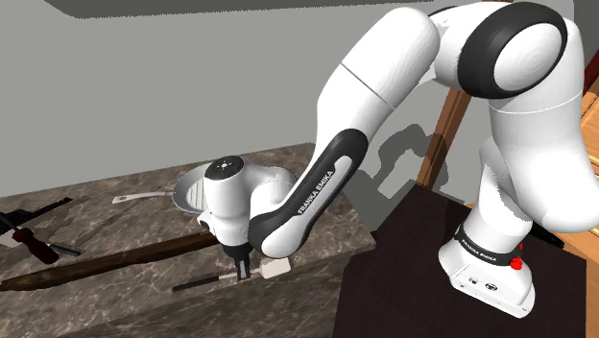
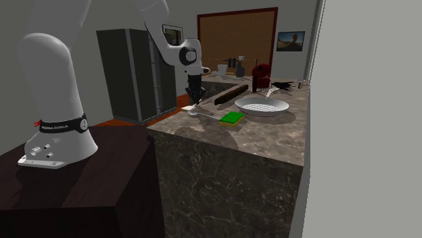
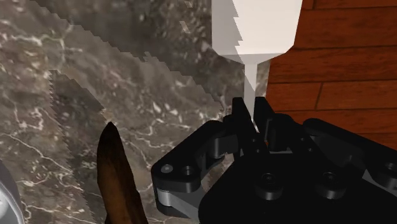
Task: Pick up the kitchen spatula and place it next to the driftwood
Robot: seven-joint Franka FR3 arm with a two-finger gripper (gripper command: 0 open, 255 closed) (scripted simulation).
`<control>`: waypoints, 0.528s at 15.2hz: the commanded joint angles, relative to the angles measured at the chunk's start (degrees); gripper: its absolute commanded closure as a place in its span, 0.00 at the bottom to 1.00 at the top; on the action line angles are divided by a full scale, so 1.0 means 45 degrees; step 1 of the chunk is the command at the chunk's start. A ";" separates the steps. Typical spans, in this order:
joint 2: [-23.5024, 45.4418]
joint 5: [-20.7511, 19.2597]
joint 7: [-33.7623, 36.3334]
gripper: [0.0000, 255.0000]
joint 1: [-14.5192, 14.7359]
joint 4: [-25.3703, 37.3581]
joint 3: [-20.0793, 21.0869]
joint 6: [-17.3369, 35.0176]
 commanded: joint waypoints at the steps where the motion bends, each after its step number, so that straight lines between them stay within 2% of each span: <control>1: 0.0024 -0.0006 0.0006 1.00 0.0005 0.0006 -0.0004 0.0022; 5: 0.0022 -0.0005 0.0006 1.00 0.0005 0.0005 -0.0004 0.0021; 6: 0.0022 -0.0005 0.0006 0.00 0.0005 0.0005 -0.0004 0.0021; 8: 0.0022 -0.0005 0.0006 0.00 0.0005 0.0005 -0.0004 0.0021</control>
